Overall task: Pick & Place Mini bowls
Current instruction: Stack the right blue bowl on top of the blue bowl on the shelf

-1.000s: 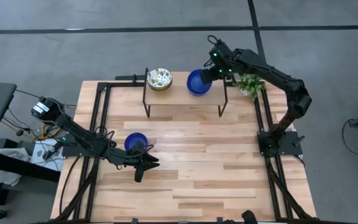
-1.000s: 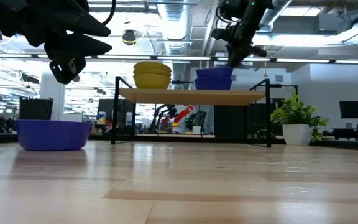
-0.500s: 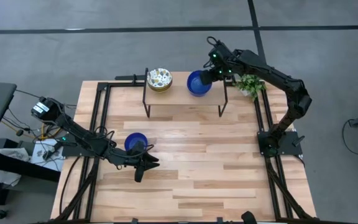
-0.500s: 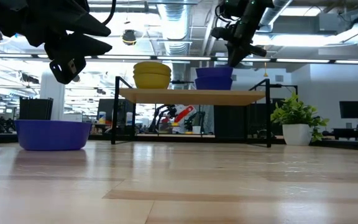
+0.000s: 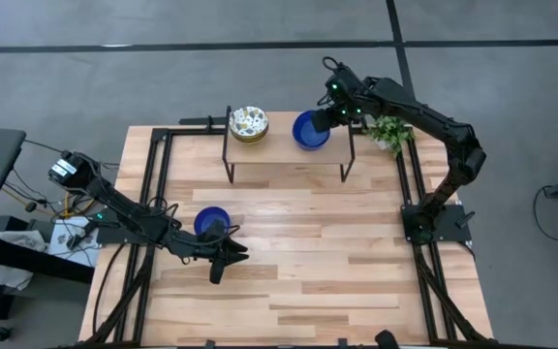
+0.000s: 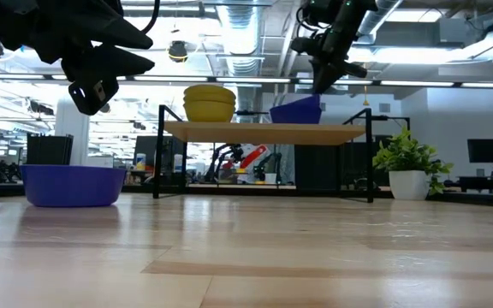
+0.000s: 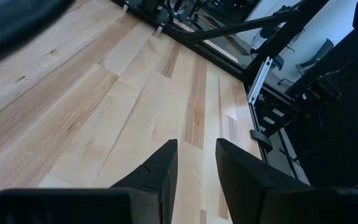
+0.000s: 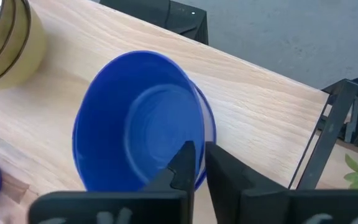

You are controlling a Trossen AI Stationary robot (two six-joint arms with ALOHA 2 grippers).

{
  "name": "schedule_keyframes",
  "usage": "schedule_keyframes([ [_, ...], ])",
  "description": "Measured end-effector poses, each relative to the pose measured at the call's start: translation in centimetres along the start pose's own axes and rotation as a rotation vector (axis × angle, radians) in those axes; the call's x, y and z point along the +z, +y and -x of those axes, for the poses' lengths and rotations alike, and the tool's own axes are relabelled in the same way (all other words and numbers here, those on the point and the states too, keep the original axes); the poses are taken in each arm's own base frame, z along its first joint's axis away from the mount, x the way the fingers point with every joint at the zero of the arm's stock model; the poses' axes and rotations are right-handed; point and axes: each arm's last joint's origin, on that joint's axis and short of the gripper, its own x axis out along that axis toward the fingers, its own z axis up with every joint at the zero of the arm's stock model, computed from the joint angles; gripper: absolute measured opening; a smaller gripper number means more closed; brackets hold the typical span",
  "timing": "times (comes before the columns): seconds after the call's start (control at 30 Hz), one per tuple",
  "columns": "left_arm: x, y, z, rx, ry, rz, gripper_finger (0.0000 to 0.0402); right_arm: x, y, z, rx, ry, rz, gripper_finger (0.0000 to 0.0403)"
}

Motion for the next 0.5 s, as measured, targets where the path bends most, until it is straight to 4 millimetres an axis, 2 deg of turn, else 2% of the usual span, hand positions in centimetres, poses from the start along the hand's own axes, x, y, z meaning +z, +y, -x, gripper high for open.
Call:
schedule_keyframes([
  [0.23, 0.00, 0.00, 0.00, 0.000, 0.000, 0.000, 0.0108, -0.03, 0.06, 0.00, 0.013, 0.006, -0.001, 0.0065],
  [0.5, 0.00, 0.00, 0.00, 0.000, 0.000, 0.000, 0.0108, -0.03, 0.06, 0.05, 0.014, 0.005, 0.025, 0.0067],
])
